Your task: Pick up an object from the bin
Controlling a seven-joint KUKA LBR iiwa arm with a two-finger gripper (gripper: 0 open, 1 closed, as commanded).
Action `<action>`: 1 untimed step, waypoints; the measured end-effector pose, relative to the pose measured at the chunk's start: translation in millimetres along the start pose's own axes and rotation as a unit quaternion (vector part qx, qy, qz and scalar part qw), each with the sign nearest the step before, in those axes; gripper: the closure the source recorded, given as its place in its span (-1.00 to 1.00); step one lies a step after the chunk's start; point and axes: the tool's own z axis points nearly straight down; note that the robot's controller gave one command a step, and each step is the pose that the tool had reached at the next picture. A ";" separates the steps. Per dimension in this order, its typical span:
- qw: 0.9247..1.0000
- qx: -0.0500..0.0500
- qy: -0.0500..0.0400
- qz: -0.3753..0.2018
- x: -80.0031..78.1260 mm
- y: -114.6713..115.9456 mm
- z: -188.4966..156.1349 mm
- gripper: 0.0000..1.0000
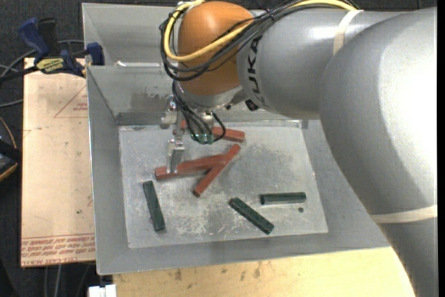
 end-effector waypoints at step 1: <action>1.000 -0.001 -0.004 0.001 -2.1 -0.7 -5.2 -1.00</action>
Offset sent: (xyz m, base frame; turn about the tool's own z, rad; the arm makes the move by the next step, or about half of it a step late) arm -0.0519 -0.0501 -0.0672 -0.0558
